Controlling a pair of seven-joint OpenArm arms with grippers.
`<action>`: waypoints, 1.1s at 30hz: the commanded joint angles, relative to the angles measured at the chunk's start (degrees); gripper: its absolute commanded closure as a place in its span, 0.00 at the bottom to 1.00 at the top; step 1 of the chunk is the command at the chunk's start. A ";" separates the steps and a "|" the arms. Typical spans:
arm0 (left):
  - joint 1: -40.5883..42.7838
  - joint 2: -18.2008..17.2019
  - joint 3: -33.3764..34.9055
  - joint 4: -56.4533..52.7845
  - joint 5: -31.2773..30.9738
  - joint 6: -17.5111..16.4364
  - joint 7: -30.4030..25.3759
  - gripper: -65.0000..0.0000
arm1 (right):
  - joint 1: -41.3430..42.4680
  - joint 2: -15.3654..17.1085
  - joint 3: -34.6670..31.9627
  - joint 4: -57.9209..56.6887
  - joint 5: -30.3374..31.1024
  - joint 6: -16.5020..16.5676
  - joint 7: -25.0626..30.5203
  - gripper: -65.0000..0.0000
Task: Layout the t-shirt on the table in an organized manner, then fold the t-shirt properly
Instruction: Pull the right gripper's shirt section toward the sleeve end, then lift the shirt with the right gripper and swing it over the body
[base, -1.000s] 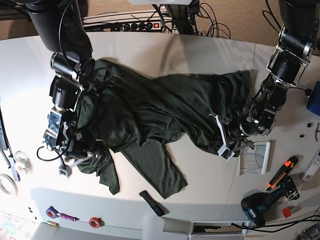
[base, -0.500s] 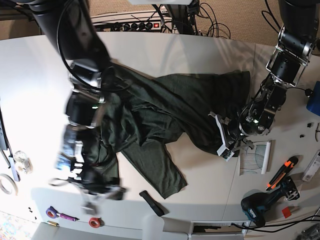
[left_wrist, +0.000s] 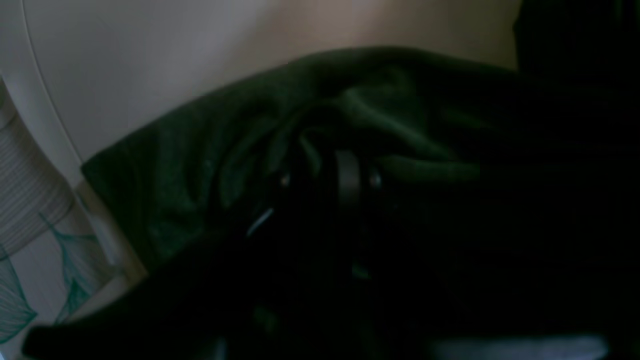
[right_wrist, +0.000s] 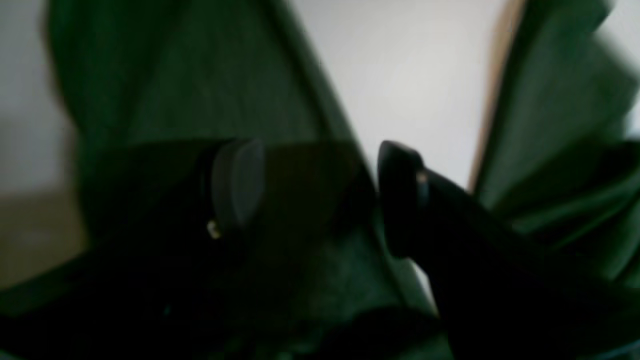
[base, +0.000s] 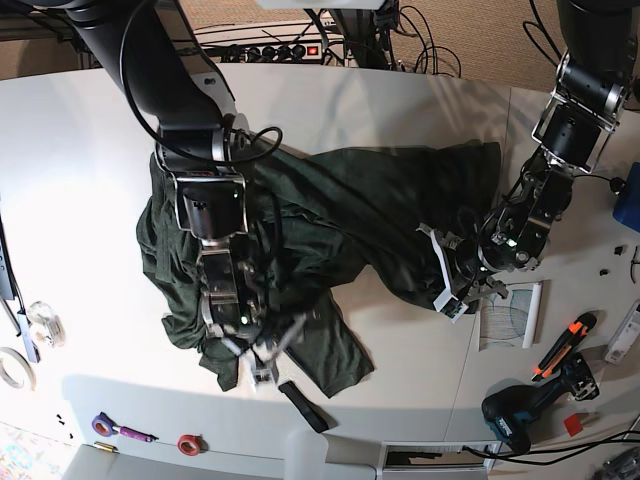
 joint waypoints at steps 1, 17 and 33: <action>-1.40 -0.44 -0.44 0.68 -0.15 -0.04 -0.24 0.79 | 2.86 0.50 0.07 0.33 0.11 -0.22 0.22 0.45; -1.46 2.40 -0.44 0.66 1.99 0.66 -0.92 0.79 | 1.27 1.31 0.04 8.90 0.37 -0.22 -4.61 1.00; -1.53 2.34 -0.44 0.63 2.05 1.90 -1.55 0.79 | -14.80 -2.71 -0.17 66.90 21.49 4.52 -30.97 1.00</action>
